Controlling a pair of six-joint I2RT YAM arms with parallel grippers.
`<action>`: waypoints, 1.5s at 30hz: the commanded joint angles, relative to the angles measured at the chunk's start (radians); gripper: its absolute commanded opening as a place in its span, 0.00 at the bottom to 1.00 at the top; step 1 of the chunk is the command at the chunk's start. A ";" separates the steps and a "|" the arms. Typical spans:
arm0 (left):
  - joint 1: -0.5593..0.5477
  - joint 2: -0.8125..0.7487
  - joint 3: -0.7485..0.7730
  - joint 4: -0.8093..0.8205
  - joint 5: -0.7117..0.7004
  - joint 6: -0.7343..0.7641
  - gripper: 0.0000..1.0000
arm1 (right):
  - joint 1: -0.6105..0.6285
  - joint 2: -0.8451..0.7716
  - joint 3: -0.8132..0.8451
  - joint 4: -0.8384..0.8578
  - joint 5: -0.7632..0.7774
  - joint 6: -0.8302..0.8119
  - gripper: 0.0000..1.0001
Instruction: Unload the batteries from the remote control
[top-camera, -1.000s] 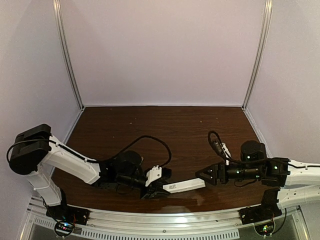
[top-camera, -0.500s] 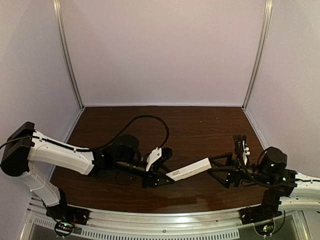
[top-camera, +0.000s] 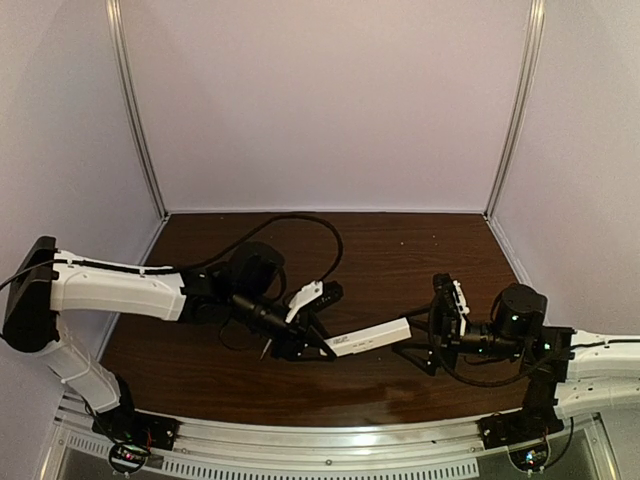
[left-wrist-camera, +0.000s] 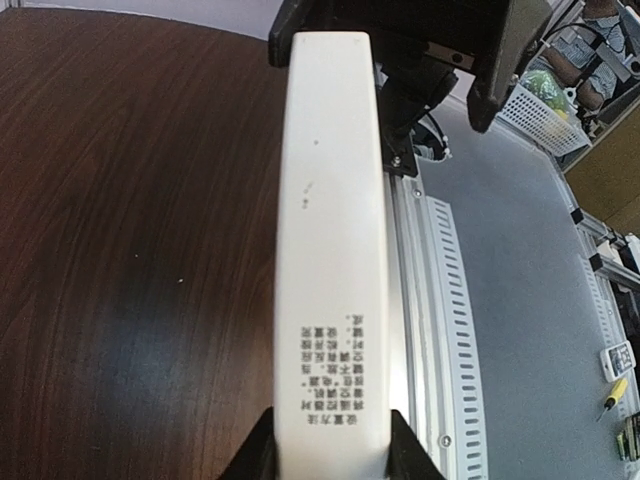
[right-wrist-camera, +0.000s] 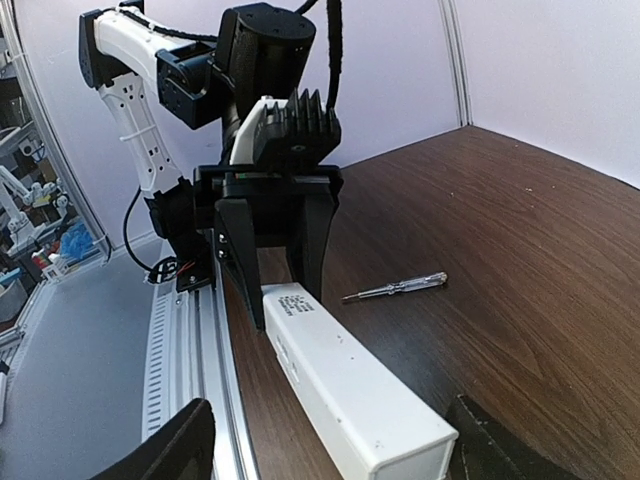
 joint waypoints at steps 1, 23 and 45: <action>0.009 -0.042 0.061 -0.021 -0.054 0.024 0.00 | 0.016 0.037 0.041 0.026 -0.135 -0.085 0.79; 0.010 -0.096 0.095 -0.124 -0.011 0.203 0.00 | 0.014 0.214 0.087 0.084 -0.112 -0.055 0.90; 0.008 -0.111 0.081 -0.111 0.002 0.230 0.00 | -0.005 0.200 0.046 0.170 -0.162 -0.009 0.65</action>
